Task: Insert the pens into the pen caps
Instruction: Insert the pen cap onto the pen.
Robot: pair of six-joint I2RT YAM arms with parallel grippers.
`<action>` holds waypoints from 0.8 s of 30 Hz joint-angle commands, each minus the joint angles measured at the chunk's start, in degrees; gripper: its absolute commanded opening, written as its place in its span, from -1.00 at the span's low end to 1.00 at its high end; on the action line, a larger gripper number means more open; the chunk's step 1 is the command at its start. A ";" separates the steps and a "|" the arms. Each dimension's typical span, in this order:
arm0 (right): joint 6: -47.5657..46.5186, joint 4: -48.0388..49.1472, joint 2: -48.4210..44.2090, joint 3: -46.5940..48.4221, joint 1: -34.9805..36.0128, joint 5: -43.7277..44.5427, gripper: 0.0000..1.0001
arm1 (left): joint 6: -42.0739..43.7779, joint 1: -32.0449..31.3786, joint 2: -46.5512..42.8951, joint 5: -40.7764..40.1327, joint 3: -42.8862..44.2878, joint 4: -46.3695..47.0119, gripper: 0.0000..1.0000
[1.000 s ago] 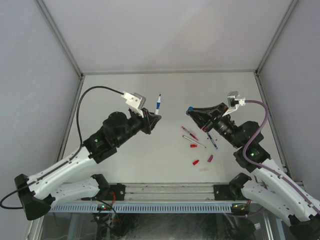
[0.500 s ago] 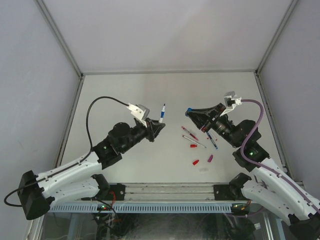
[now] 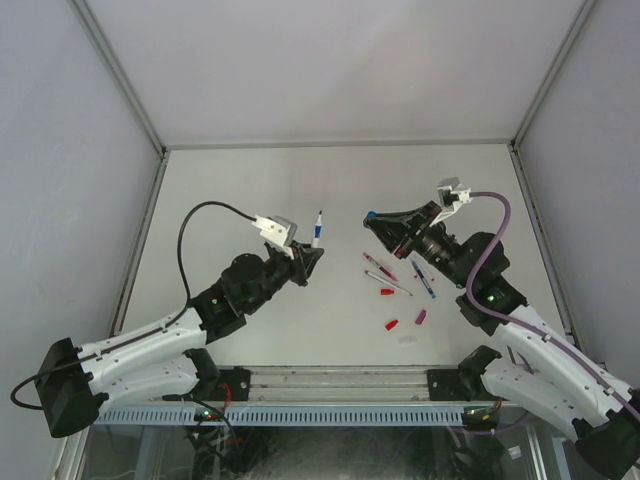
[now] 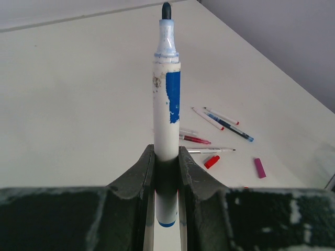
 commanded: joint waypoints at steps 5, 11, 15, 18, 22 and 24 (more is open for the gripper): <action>0.88 9.51 4.21 0.61 -0.98 -2.05 -1.00 | 1.45 -0.31 -0.19 -3.73 -0.07 3.24 -1.00; -0.26 13.49 7.96 1.72 -1.25 -5.96 -1.00 | 1.53 -0.32 0.06 -3.64 -0.28 3.50 -1.00; -1.19 14.09 9.77 3.61 -0.97 -7.26 -1.00 | 1.88 -0.32 0.89 -3.73 0.13 3.25 -1.00; -1.70 13.70 11.09 5.55 -0.61 -7.99 -1.00 | 1.93 -0.32 1.63 -3.29 0.33 3.15 -1.00; -2.12 15.43 12.42 6.90 0.72 -9.06 -1.00 | 1.96 -0.30 2.05 -2.78 0.57 3.08 -1.00; -1.78 17.28 13.26 7.19 1.66 -10.72 -1.00 | 1.94 -0.32 2.00 -2.99 0.58 3.02 -0.99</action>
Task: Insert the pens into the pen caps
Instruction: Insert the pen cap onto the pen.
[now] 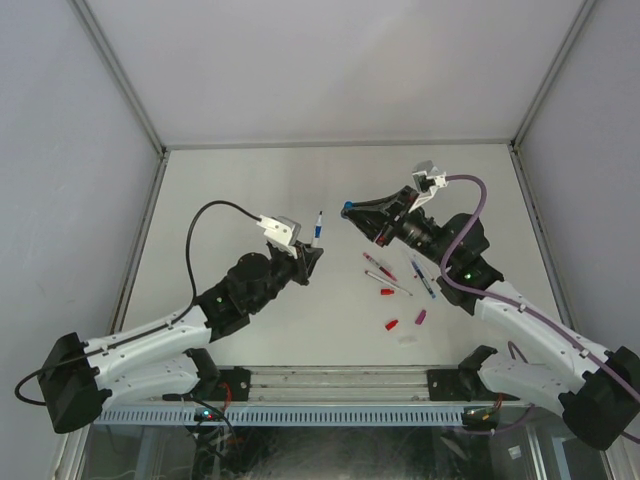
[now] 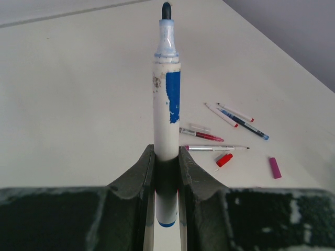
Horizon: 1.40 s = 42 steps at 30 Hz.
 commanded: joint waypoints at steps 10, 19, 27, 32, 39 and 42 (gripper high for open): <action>-0.21 8.29 4.06 3.75 4.73 1.45 -1.00 | 1.12 -0.28 -0.74 0.46 0.31 2.80 -0.99; 5.77 9.88 7.53 4.85 3.42 8.03 -1.00 | 1.71 -0.28 -2.13 0.62 -0.87 3.68 -0.99; 6.80 10.77 10.35 6.11 1.30 1.34 -1.00 | 2.69 -0.28 -3.59 5.09 -2.58 6.20 -1.00; 6.96 12.70 12.11 6.86 0.91 -2.69 -1.00 | 3.21 -0.36 -4.42 7.51 -3.78 8.10 -0.99; 6.29 11.25 12.01 6.85 1.10 -2.76 -1.00 | 3.39 -0.36 -4.81 7.11 -4.10 8.29 -1.00; 6.11 9.85 11.93 6.84 1.08 -1.69 -1.00 | 3.39 -0.38 -4.82 7.16 -4.09 8.26 -0.99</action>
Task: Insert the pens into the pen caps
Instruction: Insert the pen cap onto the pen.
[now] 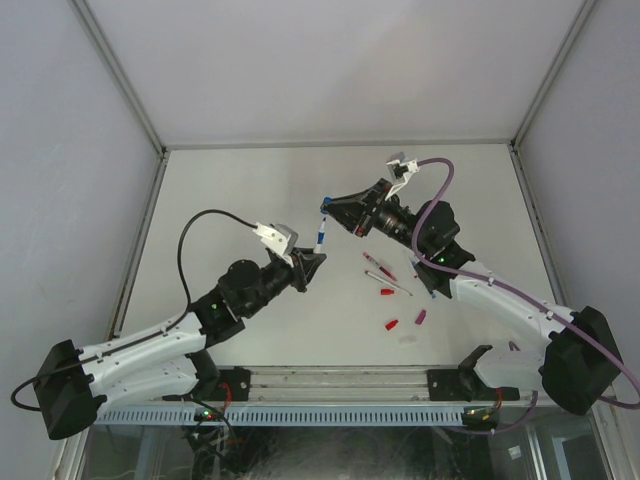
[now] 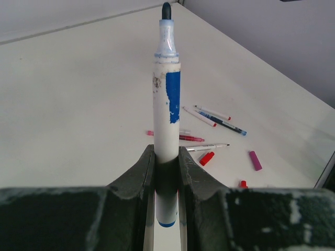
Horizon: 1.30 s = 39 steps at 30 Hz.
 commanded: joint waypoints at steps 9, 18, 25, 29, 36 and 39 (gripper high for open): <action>-0.07 -0.63 -0.95 2.58 -0.05 1.96 -1.00 | 1.46 -0.34 -1.42 0.51 -0.47 3.53 -1.00; -0.12 -1.87 -0.95 2.57 -0.01 1.20 -1.00 | 1.46 -0.34 -1.34 0.42 -0.35 3.44 -1.00; -0.08 -2.37 -0.95 2.28 0.08 0.71 -1.00 | 1.45 -0.34 -1.22 0.21 -0.33 3.35 -0.99; -0.07 -2.52 -1.11 1.84 0.17 0.39 -1.00 | 1.45 -0.34 -1.16 0.19 -0.25 3.26 -1.00; -0.10 -3.41 -1.58 1.41 0.23 0.09 -1.00 | 1.52 -0.34 -1.06 0.04 -0.25 3.17 -0.99; 0.30 -3.84 -1.32 1.20 0.25 -0.48 -1.00 | 1.53 -0.34 -1.03 -0.13 -0.12 3.00 -0.99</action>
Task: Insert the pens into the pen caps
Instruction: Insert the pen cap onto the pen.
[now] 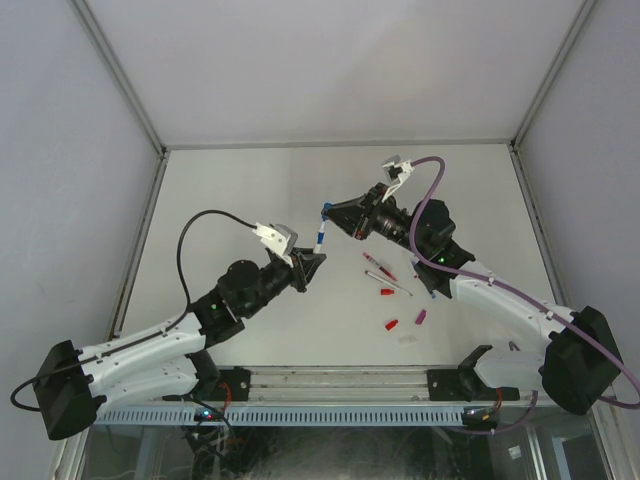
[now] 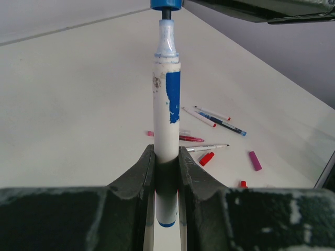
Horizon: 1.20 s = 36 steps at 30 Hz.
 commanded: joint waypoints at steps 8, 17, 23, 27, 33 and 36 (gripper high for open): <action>0.91 1.56 -1.20 -0.26 0.75 -1.64 -1.00 | 1.57 -0.28 -0.86 -0.37 -0.10 2.90 -1.00; 1.09 2.00 -0.75 -2.53 2.23 -0.62 -1.00 | 1.45 -0.28 -0.79 -0.89 -0.10 2.91 -1.00; 3.07 4.58 0.22 -4.46 2.80 -1.03 -1.00 | 1.54 -0.28 -0.74 -0.86 -0.07 2.91 -1.00; 3.25 5.48 0.29 -5.39 3.59 -1.01 -1.00 | 1.53 -0.28 -0.89 -0.88 -0.11 2.91 -1.00; 2.19 6.76 0.54 -6.41 4.51 -1.04 -0.95 | 1.52 -0.28 -1.23 -1.64 -0.10 2.53 -1.00; 0.82 6.51 -0.37 -7.03 4.91 0.25 -0.87 | 1.53 -0.28 -1.20 -1.65 -0.03 2.44 -1.00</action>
